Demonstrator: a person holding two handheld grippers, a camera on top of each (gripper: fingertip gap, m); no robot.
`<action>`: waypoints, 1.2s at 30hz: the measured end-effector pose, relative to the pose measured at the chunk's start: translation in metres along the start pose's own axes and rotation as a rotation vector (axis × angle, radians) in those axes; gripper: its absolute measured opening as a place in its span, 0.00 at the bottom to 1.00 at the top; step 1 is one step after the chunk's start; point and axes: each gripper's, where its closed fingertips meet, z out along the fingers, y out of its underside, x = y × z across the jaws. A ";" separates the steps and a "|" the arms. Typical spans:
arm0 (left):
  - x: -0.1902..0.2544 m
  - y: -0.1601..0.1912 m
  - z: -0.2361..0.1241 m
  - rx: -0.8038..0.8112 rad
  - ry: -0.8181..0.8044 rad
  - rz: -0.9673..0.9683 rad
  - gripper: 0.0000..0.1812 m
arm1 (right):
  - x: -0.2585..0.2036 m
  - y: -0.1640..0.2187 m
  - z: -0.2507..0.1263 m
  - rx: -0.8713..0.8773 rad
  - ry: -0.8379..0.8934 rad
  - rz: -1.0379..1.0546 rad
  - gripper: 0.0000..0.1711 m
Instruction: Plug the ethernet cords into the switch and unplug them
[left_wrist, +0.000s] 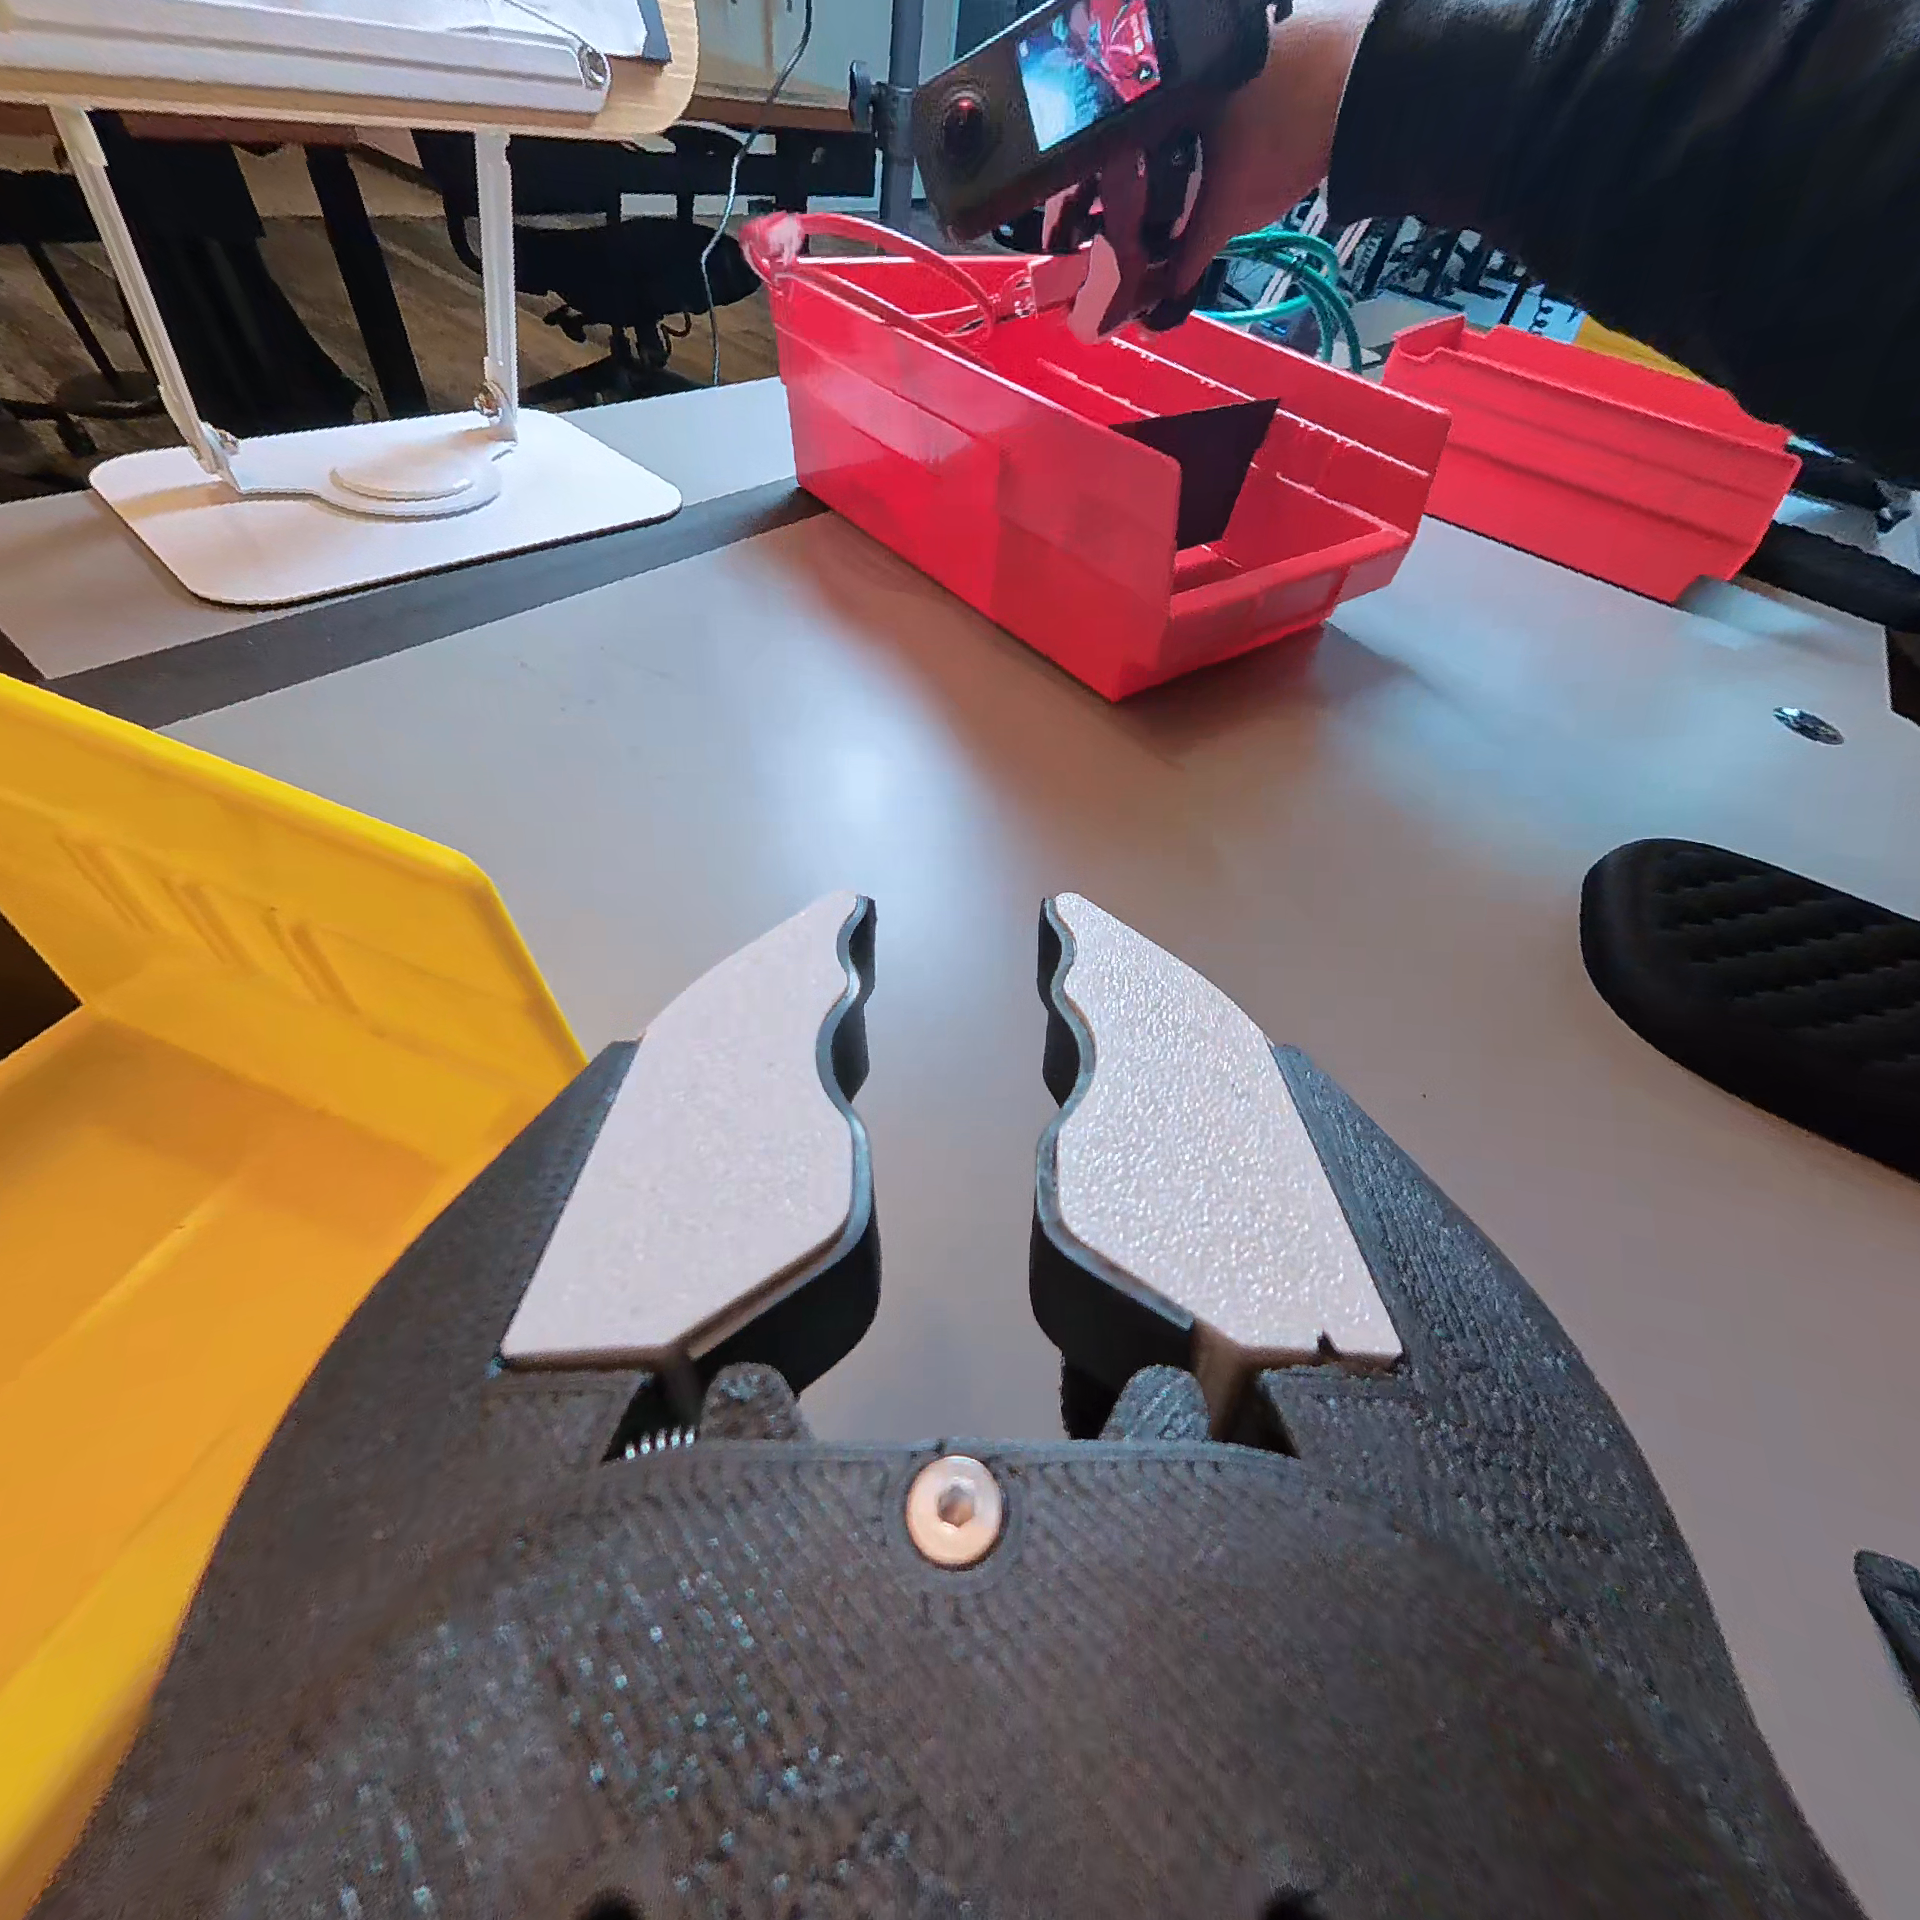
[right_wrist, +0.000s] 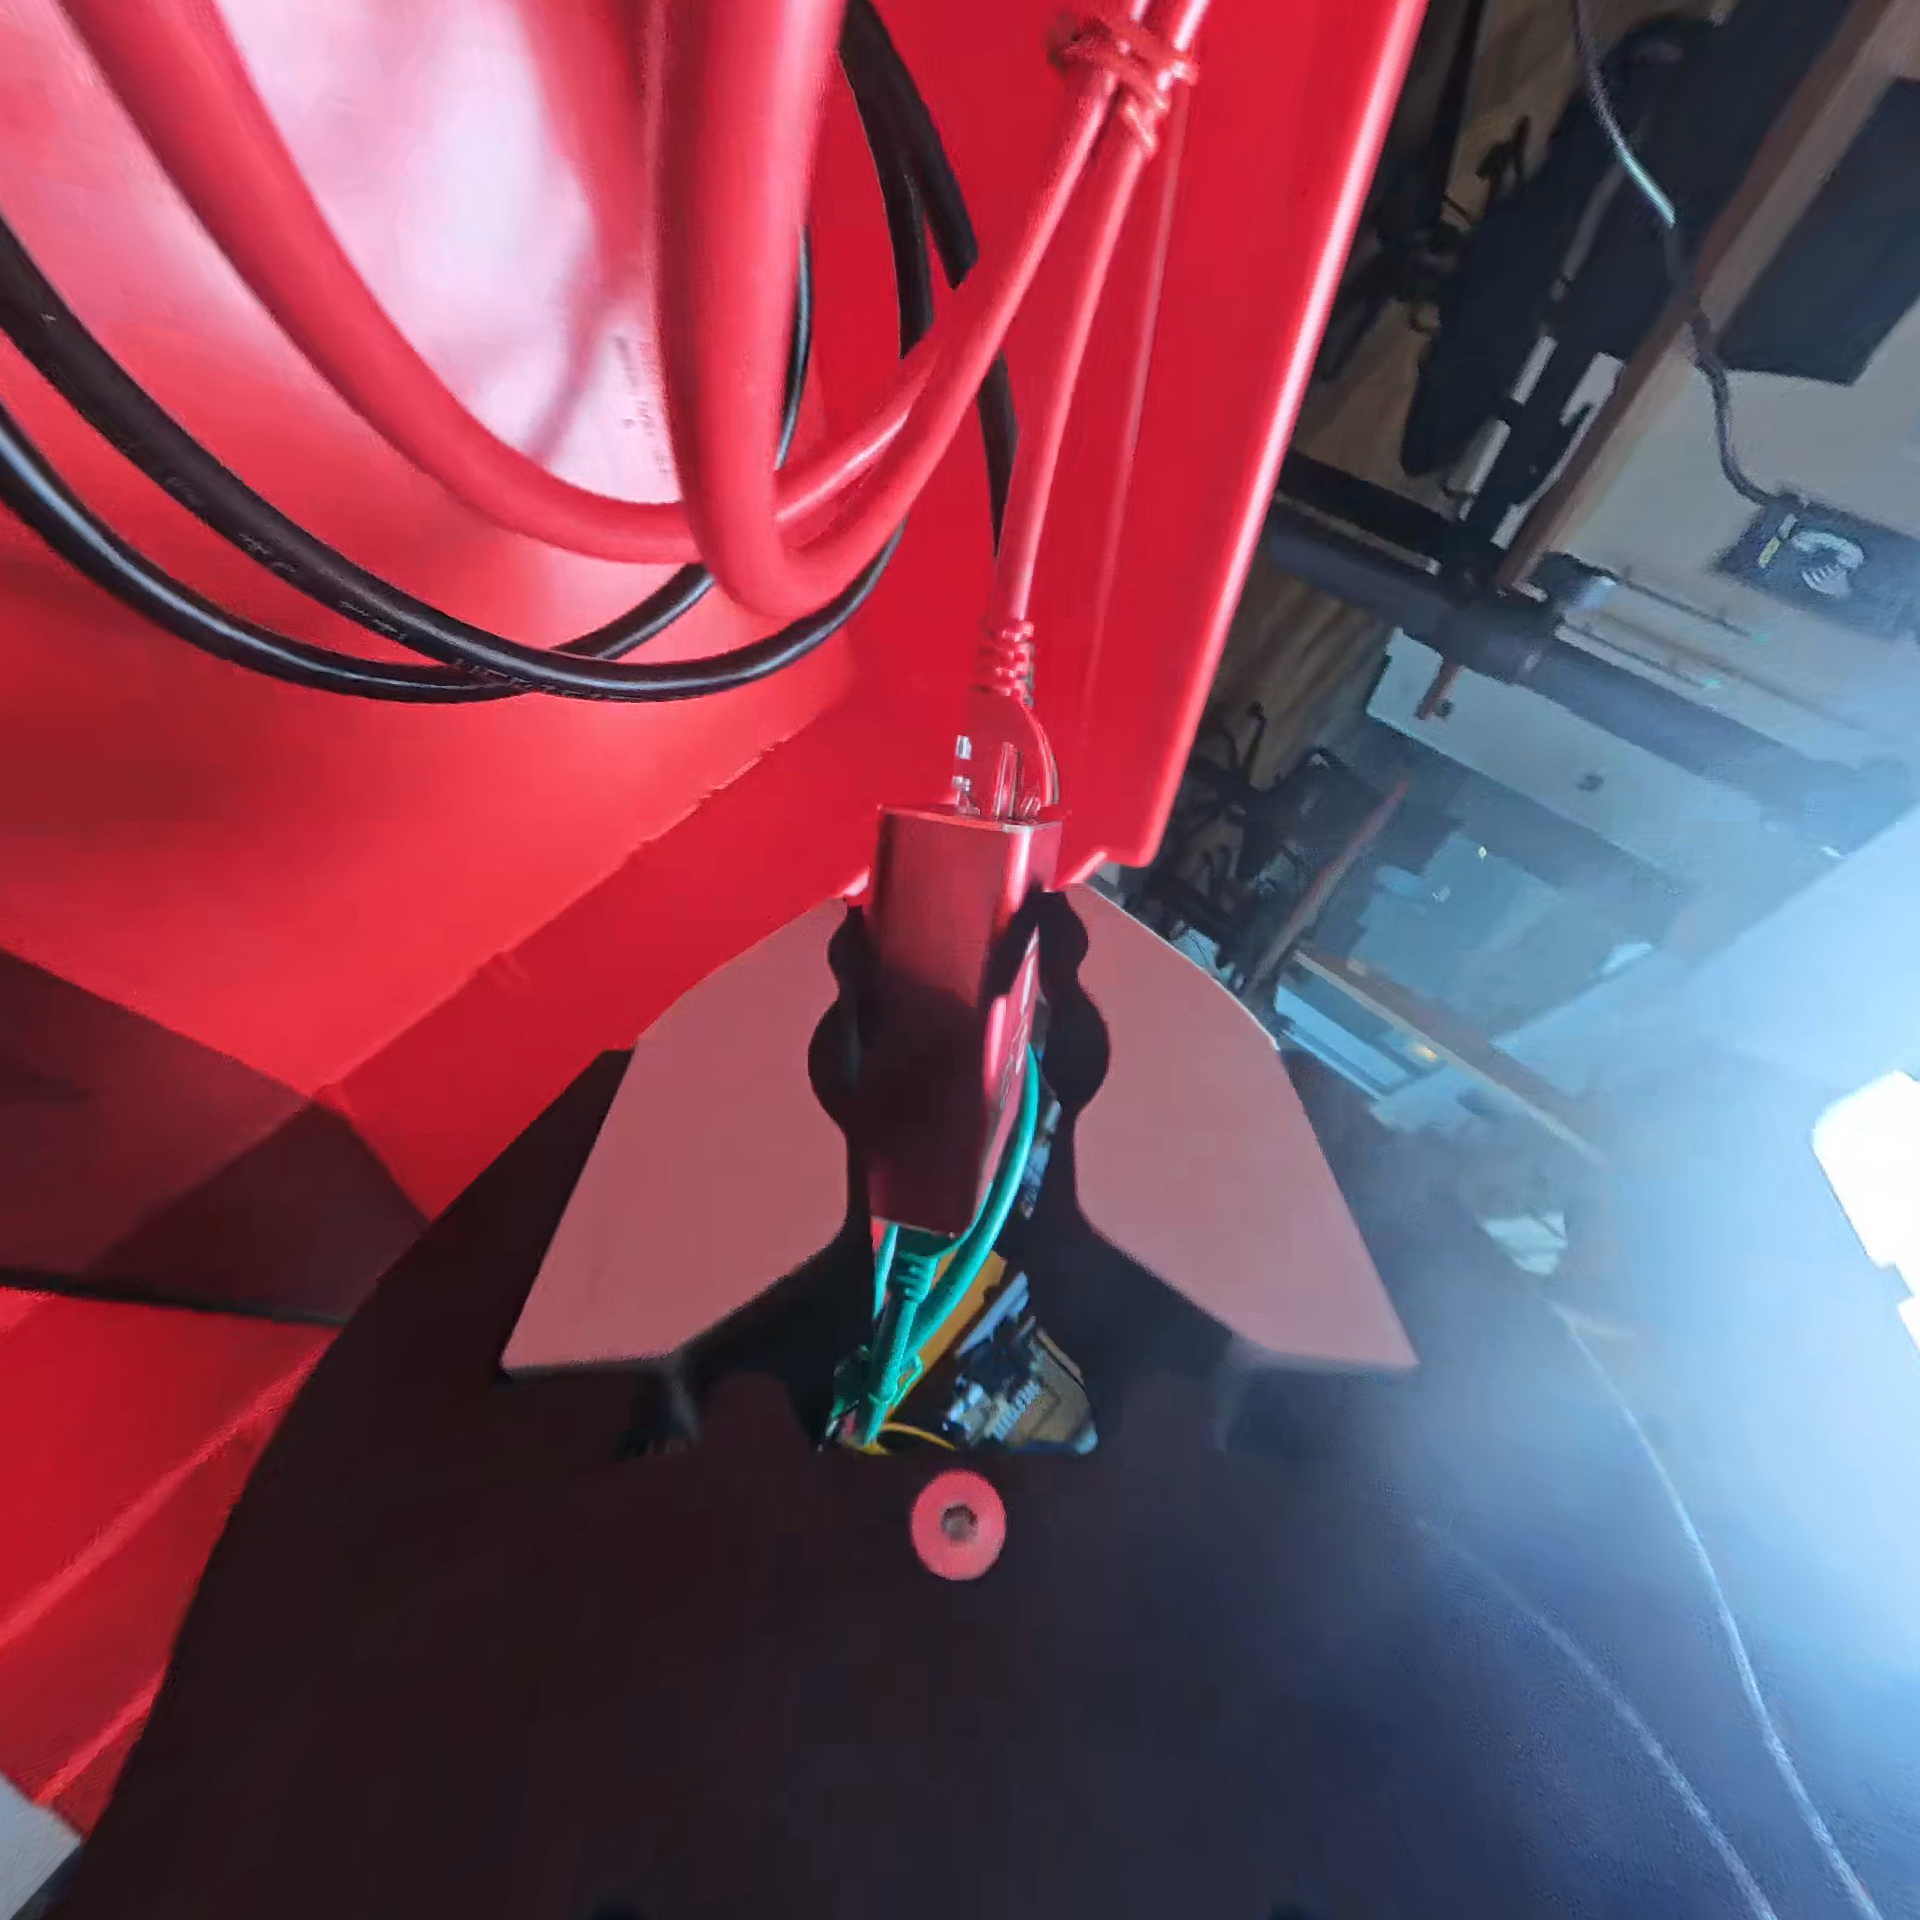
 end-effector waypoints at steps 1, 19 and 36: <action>0.001 0.001 0.000 -0.003 0.004 -0.001 0.17 | -0.007 -0.004 0.001 0.028 -0.033 -0.010 0.21; 0.002 0.004 0.001 -0.017 0.007 0.011 0.16 | 0.018 0.106 -0.036 0.737 -0.342 0.882 0.38; 0.003 0.022 0.011 -0.091 0.024 0.002 0.16 | 0.001 0.111 -0.021 0.612 -0.042 0.499 0.09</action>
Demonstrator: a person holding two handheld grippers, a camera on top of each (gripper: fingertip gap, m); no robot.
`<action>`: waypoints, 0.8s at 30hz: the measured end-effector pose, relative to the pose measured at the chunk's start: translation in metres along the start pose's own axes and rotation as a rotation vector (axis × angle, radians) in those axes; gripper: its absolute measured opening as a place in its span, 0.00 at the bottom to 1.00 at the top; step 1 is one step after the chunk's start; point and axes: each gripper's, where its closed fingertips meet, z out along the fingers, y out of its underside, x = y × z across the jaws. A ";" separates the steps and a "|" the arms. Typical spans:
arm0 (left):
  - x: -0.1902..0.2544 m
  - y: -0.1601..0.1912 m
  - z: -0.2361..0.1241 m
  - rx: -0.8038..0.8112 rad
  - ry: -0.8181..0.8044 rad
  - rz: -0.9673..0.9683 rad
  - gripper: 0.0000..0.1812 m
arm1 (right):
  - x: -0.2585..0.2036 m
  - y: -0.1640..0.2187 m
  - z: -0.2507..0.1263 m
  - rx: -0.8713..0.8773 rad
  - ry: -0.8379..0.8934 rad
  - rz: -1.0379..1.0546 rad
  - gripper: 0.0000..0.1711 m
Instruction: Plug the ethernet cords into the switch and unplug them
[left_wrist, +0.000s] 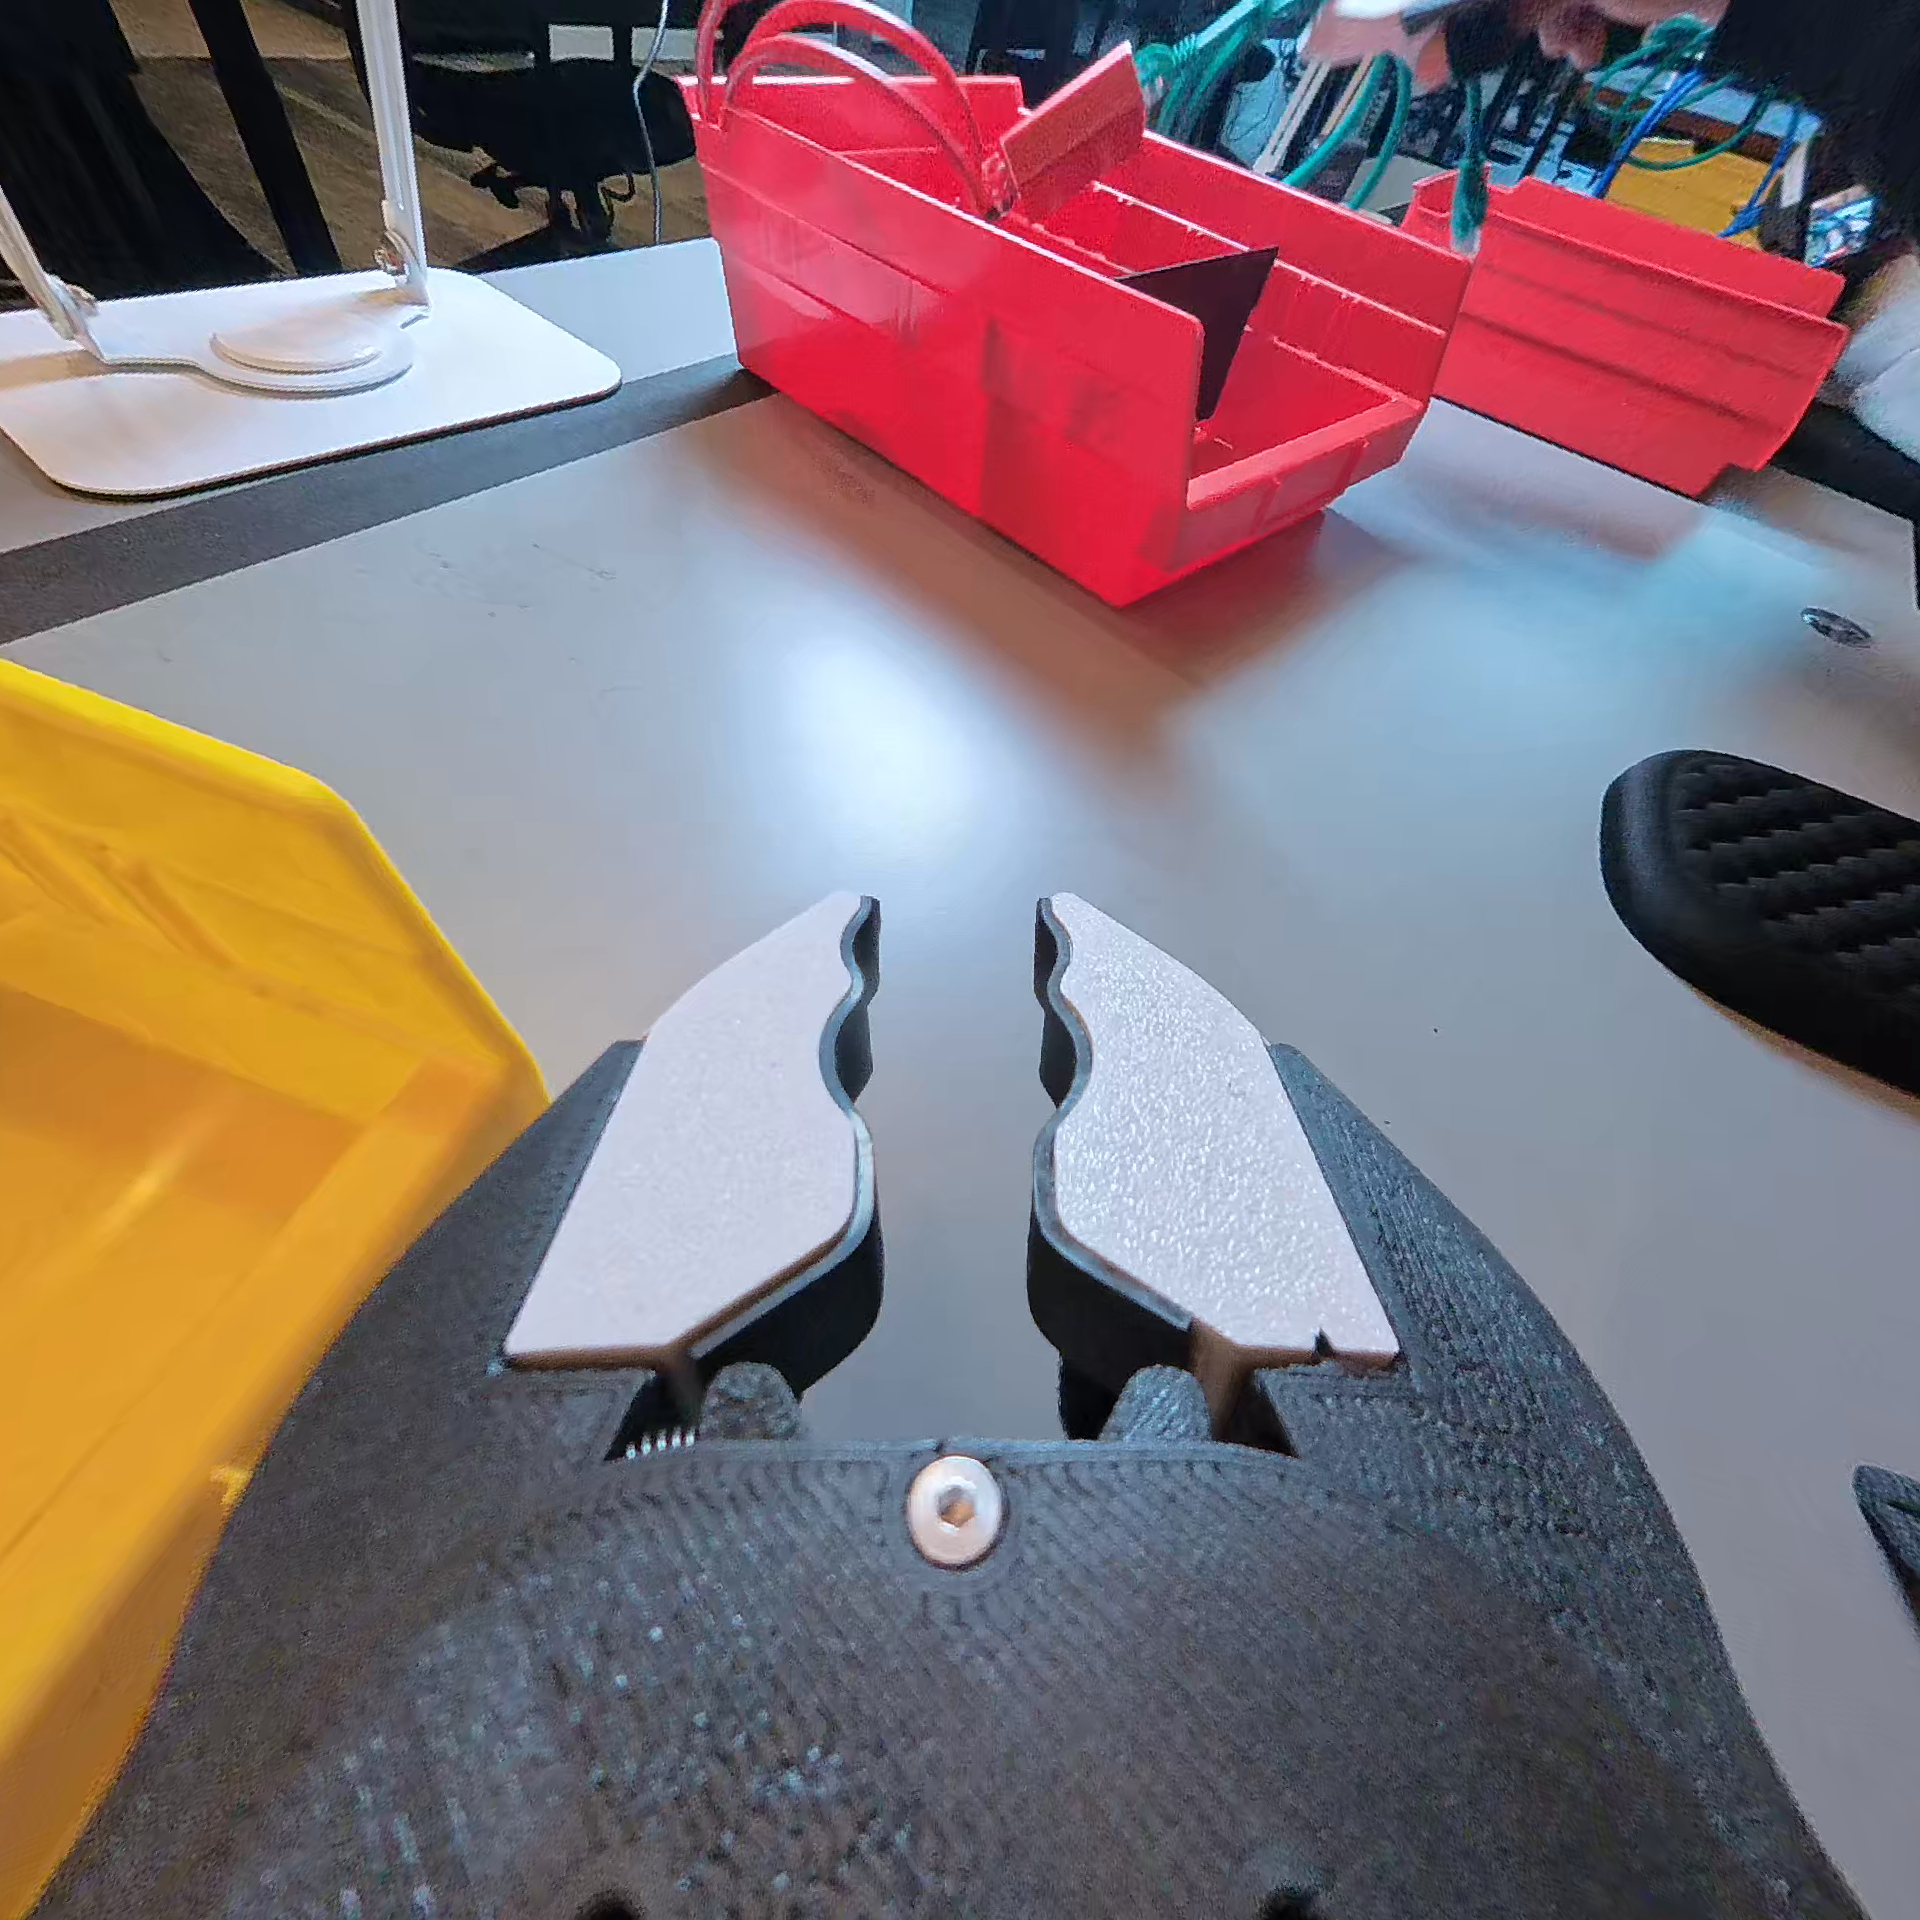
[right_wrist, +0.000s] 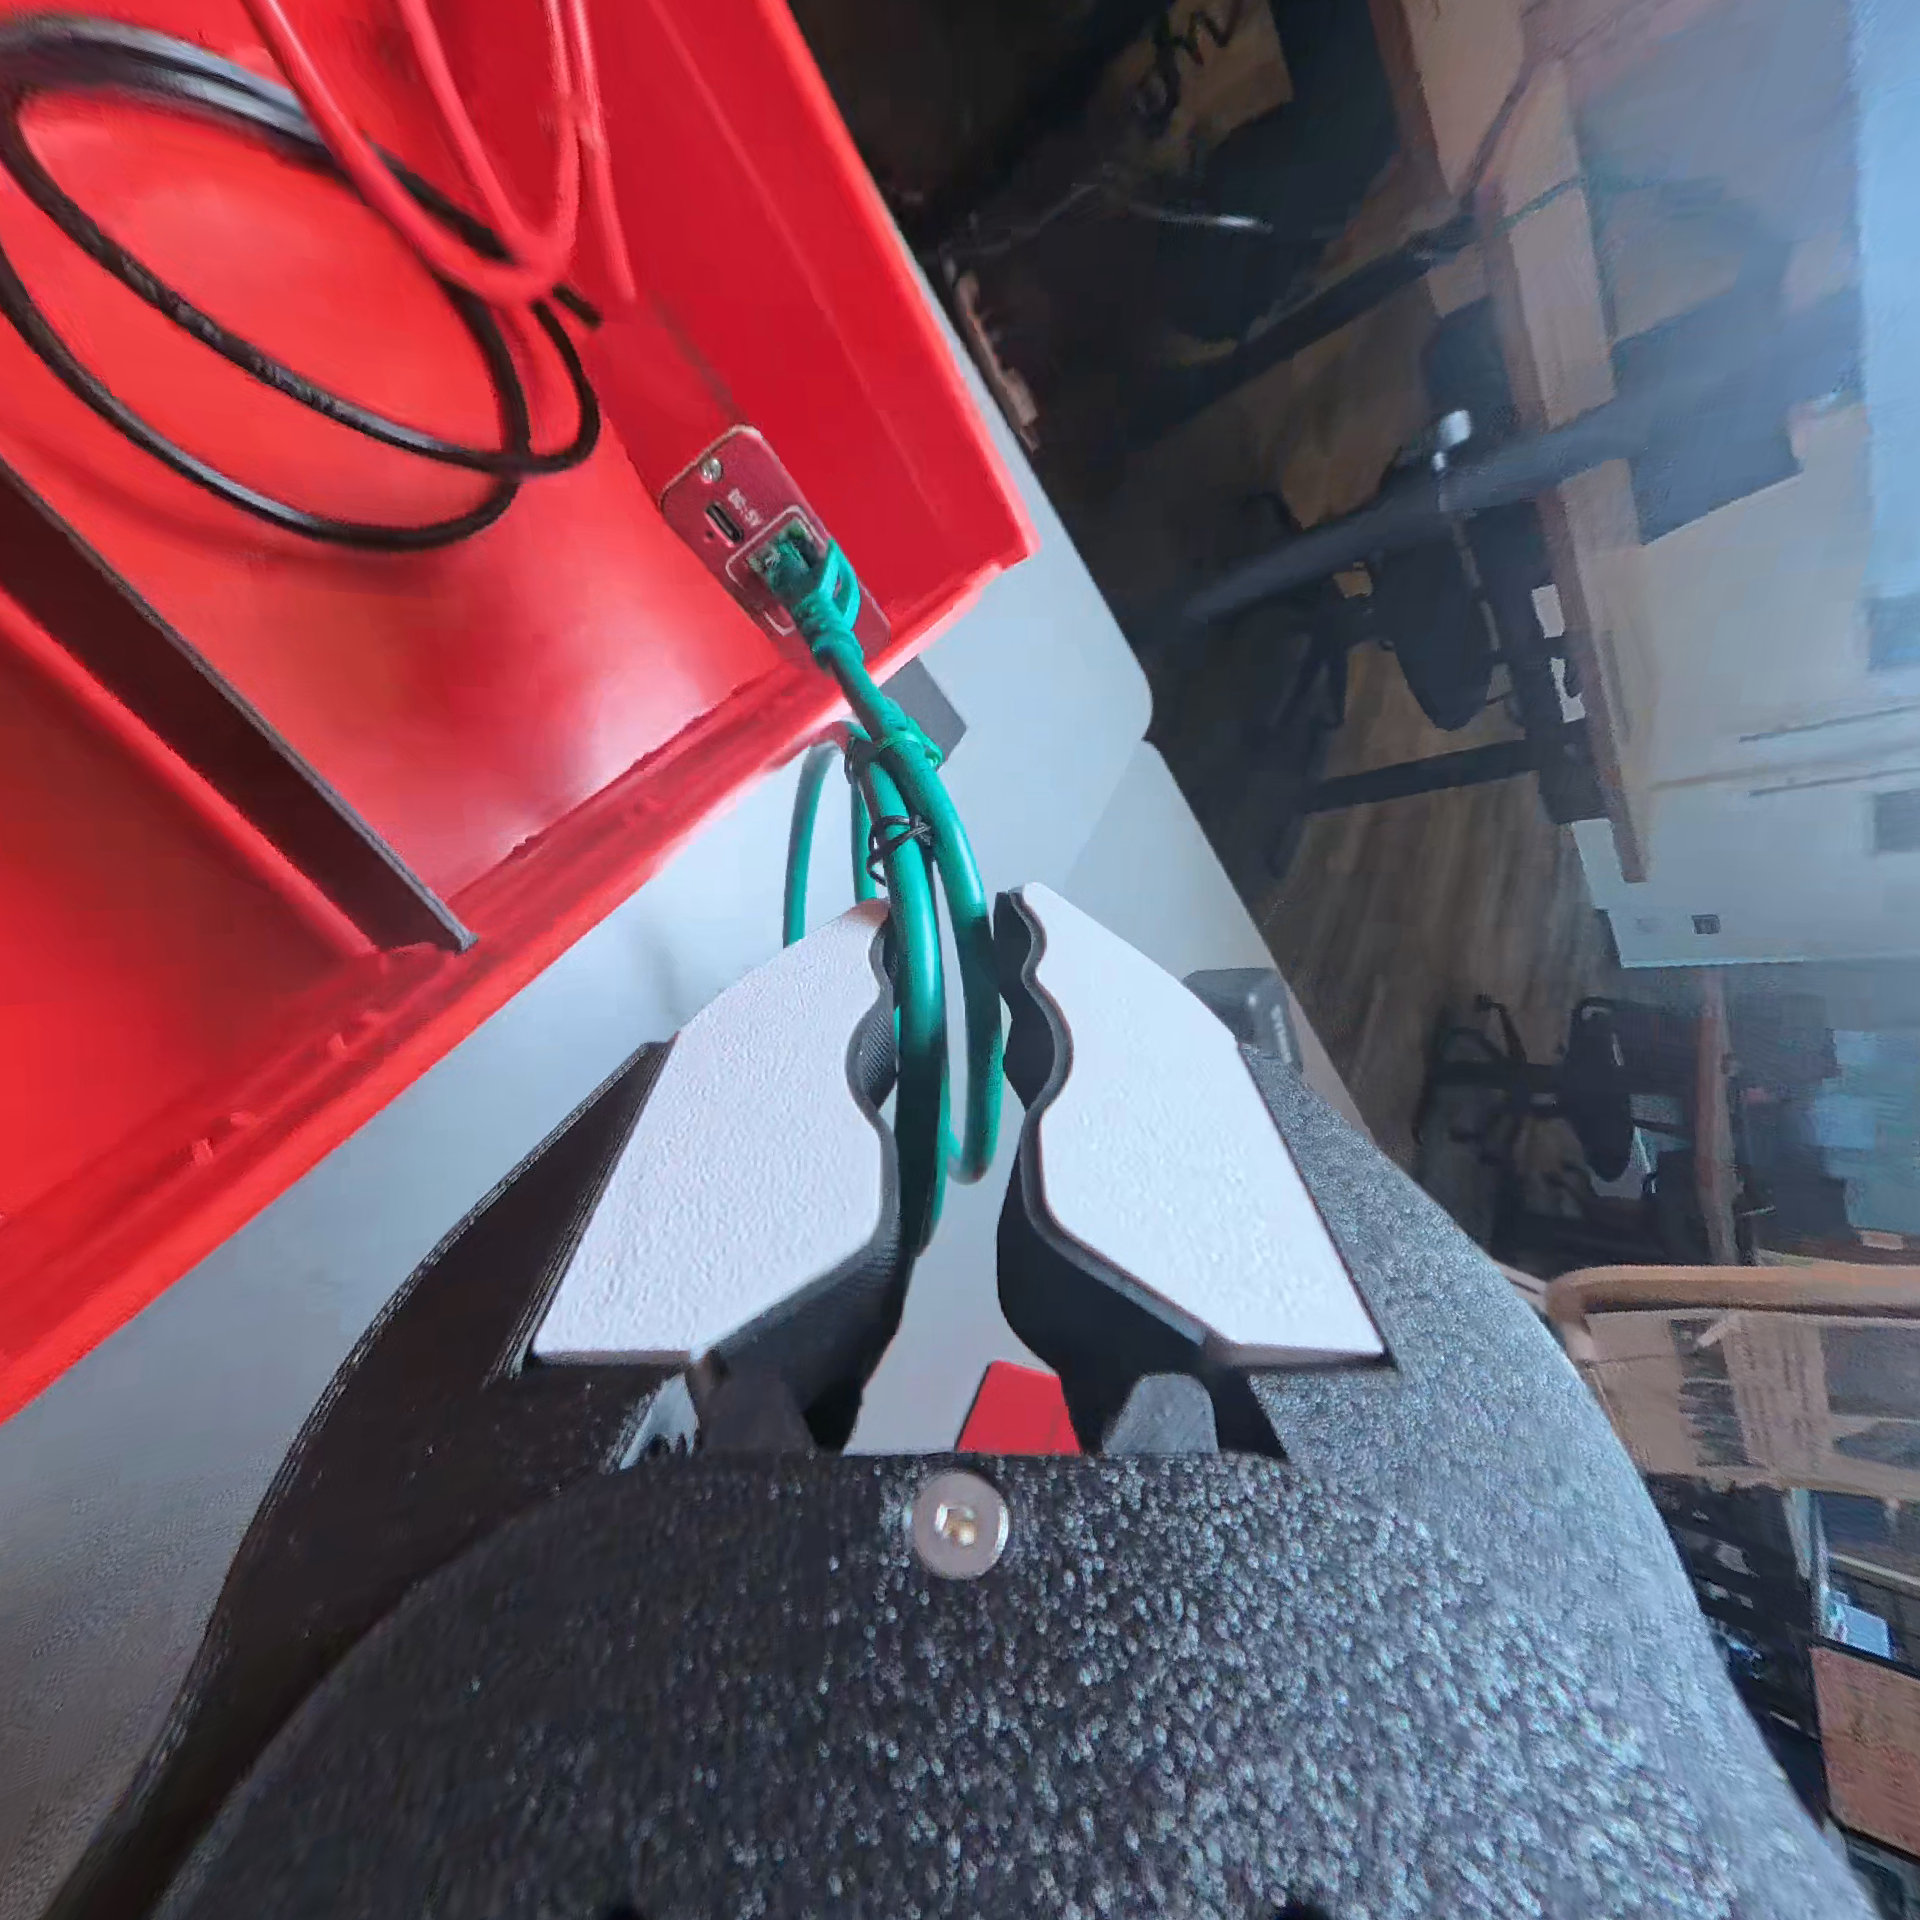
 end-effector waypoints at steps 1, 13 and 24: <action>0.001 0.001 0.000 -0.004 0.005 0.000 0.16 | 0.006 -0.010 -0.004 0.010 0.007 0.022 0.09; 0.012 0.001 0.000 -0.022 0.031 0.038 0.16 | 0.015 -0.131 0.003 0.094 -0.056 0.118 0.09; 0.016 0.000 -0.002 -0.022 0.041 0.056 0.16 | -0.064 -0.096 0.014 -0.043 -0.386 0.047 0.08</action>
